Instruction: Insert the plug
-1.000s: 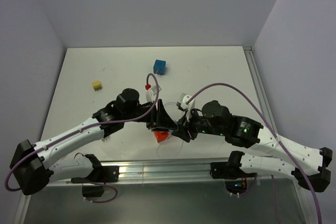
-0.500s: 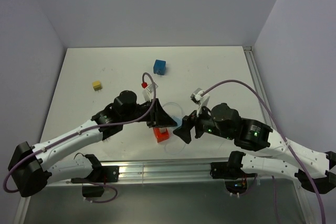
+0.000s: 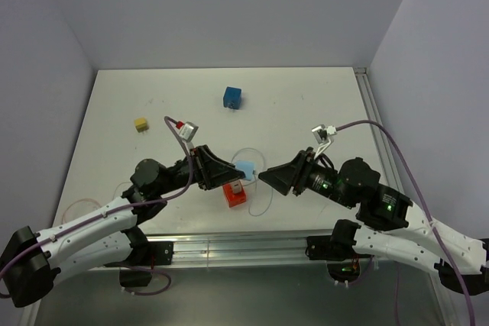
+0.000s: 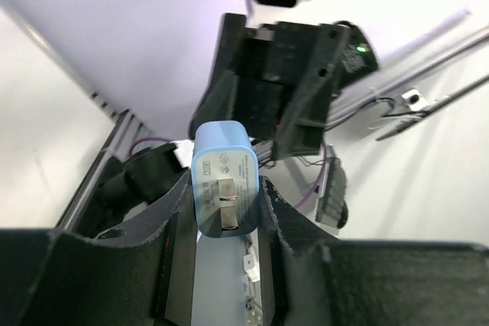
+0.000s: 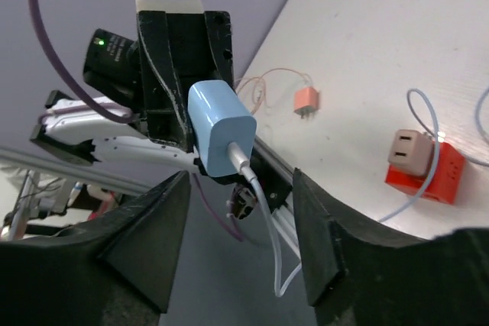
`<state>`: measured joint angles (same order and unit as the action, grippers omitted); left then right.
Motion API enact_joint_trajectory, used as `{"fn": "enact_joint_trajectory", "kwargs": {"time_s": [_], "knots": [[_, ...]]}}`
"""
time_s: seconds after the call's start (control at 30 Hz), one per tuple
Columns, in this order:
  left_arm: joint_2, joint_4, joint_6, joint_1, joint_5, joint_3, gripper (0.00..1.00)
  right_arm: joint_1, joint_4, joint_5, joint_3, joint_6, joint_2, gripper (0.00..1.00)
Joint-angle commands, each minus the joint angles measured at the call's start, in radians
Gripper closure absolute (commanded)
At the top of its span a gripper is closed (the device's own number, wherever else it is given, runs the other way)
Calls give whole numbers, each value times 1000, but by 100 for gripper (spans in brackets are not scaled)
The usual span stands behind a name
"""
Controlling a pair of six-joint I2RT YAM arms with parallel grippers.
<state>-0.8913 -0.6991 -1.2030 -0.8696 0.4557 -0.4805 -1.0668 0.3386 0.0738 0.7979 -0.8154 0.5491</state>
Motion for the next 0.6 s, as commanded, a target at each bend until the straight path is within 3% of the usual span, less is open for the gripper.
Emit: {"fn": "enact_joint_trajectory", "kwargs": {"time_s": [0.0, 0.17, 0.3, 0.43, 0.57], "knots": [[28, -246, -49, -11, 11, 29, 100, 40, -166, -118, -8, -53, 32, 39], [37, -278, -61, -26, 9, 48, 100, 119, -291, -247, -57, -109, 49, 50], [48, -246, -50, -37, -11, 46, 100, 168, -401, -385, -66, -139, 100, 50], [49, -212, -38, -43, -15, 34, 100, 168, -481, -430, -85, -159, 112, 40], [49, -209, -33, -46, -22, 30, 100, 168, -484, -442, -85, -157, 114, 39]]}}
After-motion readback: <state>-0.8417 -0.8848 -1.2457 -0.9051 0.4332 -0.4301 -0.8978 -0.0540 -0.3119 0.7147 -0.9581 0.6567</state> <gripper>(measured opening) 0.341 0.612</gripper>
